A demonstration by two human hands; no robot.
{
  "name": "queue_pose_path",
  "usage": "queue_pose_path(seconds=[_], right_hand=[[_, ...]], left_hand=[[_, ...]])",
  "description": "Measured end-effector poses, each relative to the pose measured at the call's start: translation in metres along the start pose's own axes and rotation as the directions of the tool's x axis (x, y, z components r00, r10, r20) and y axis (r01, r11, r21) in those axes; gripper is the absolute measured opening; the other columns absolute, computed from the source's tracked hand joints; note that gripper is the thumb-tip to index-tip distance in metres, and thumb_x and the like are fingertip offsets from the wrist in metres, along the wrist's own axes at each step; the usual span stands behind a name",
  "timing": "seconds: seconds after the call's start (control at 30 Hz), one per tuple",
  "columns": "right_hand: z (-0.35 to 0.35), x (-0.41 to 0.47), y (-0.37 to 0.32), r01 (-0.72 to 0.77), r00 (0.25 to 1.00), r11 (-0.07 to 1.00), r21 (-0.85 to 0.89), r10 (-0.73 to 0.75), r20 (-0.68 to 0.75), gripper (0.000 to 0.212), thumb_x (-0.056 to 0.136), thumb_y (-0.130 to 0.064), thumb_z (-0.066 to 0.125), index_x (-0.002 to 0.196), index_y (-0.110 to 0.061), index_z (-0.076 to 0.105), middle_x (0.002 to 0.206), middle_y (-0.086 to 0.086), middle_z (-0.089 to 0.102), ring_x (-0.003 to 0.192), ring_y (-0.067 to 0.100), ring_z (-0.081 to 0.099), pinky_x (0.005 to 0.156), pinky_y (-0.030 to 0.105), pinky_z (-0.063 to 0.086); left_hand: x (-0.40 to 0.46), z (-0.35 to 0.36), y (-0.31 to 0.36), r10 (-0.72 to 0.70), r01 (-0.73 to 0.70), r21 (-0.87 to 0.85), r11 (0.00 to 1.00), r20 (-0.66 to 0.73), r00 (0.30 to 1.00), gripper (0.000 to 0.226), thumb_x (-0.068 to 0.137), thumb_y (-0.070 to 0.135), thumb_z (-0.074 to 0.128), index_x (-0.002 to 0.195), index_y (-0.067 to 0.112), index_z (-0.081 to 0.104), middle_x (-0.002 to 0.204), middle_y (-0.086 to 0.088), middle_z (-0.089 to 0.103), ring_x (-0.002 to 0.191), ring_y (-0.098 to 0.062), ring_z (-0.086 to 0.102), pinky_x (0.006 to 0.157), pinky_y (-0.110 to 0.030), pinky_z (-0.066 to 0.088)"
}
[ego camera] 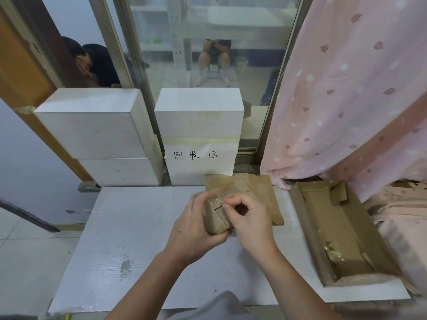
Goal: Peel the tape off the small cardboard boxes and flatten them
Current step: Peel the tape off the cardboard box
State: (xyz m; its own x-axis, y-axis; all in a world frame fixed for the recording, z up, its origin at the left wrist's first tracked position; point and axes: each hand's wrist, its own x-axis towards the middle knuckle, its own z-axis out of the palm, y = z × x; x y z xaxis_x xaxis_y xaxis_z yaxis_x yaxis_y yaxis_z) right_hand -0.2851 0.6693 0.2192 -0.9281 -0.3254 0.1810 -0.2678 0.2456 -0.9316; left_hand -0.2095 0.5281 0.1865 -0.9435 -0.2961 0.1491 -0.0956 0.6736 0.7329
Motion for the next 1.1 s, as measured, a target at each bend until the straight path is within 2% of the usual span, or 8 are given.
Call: queue_pose_path(seconds=[0.23,0.33,0.43,0.53,0.63,0.83,1.0,1.1], right_hand=[[0.004,0.005,-0.001,0.092,0.984,0.994,-0.053,-0.082,0.156,0.013,0.088,-0.010,0.075,0.089,-0.021,0.080,0.098,-0.019,0.071,0.101,0.005,0.065,0.082,0.011,0.046],[0.005,0.009,0.003,0.126,0.988,0.968,-0.215,-0.103,0.113,0.016,0.086,-0.022,0.079,0.099,-0.030,0.077,0.100,-0.032,0.063,0.110,-0.002,0.051,0.089,0.005,0.036],[0.005,0.011,0.007,0.131,0.986,0.957,-0.260,-0.098,0.137,0.008,0.087,-0.031,0.078,0.094,-0.033,0.078,0.117,-0.031,0.059,0.119,-0.007,0.041,0.095,0.002,0.027],[0.009,0.008,0.009,0.171,0.977,0.953,-0.249,-0.132,0.167,0.009,0.091,-0.023,0.072,0.082,-0.027,0.073,0.112,-0.028,0.062,0.113,-0.001,0.049,0.092,0.009,0.033],[0.017,0.002,0.012,0.205,0.973,0.939,-0.275,-0.164,0.163,0.008,0.092,-0.019,0.065,0.084,-0.019,0.066,0.106,-0.017,0.066,0.105,0.006,0.053,0.090,0.019,0.040],[0.020,-0.007,0.022,0.276,0.958,0.890,-0.363,-0.225,0.175,0.010,0.092,-0.012,0.067,0.085,-0.018,0.062,0.090,-0.014,0.062,0.090,0.011,0.054,0.078,0.021,0.042],[0.025,-0.018,0.024,0.347,0.930,0.856,-0.384,-0.262,0.257,0.016,0.092,-0.013,0.062,0.080,-0.019,0.054,0.082,-0.010,0.054,0.080,0.011,0.048,0.068,0.031,0.045],[0.028,-0.025,0.029,0.306,0.937,0.889,-0.341,-0.217,0.275,0.019,0.088,-0.006,0.061,0.078,-0.018,0.050,0.082,-0.009,0.051,0.074,0.013,0.049,0.062,0.040,0.047]], left_hand=[[0.002,-0.006,-0.004,-0.028,0.027,-0.026,0.999,-0.037,0.999,0.087,0.064,0.069,0.076,0.138,0.045,0.036,0.133,0.029,0.042,0.115,0.002,0.055,0.086,-0.035,0.055],[0.000,-0.007,-0.004,-0.023,0.022,-0.037,0.999,-0.053,0.998,0.086,0.066,0.065,0.081,0.135,0.049,0.033,0.133,0.030,0.042,0.115,0.003,0.055,0.086,-0.026,0.051],[-0.001,-0.010,-0.005,-0.025,0.022,-0.044,0.999,-0.061,0.998,0.084,0.067,0.060,0.085,0.130,0.055,0.029,0.131,0.030,0.042,0.113,0.003,0.055,0.083,-0.015,0.045],[-0.002,-0.008,-0.005,-0.025,0.023,-0.042,0.999,-0.054,0.998,0.082,0.068,0.052,0.084,0.132,0.046,0.033,0.128,0.028,0.043,0.118,0.000,0.052,0.090,-0.021,0.046],[-0.001,-0.006,0.001,-0.031,0.041,0.140,0.989,-0.068,0.997,0.079,0.068,0.060,0.075,0.134,0.040,0.035,0.125,0.029,0.045,0.119,-0.001,0.040,0.101,-0.027,0.037],[-0.009,-0.002,0.000,-0.008,0.008,0.230,0.973,-0.004,1.000,0.076,0.078,0.055,0.069,0.141,0.030,0.033,0.134,0.013,0.038,0.112,-0.015,0.047,0.088,-0.030,0.048],[-0.017,-0.002,0.000,-0.141,0.118,0.260,0.958,0.073,0.987,0.099,0.079,0.065,0.068,0.156,0.026,0.020,0.141,0.011,0.029,0.124,-0.010,0.045,0.084,-0.030,0.053],[-0.021,-0.003,0.001,-0.158,0.122,0.304,0.945,0.098,0.982,0.088,0.080,0.063,0.068,0.148,0.028,0.025,0.136,0.013,0.029,0.117,-0.009,0.048,0.079,-0.031,0.055]])
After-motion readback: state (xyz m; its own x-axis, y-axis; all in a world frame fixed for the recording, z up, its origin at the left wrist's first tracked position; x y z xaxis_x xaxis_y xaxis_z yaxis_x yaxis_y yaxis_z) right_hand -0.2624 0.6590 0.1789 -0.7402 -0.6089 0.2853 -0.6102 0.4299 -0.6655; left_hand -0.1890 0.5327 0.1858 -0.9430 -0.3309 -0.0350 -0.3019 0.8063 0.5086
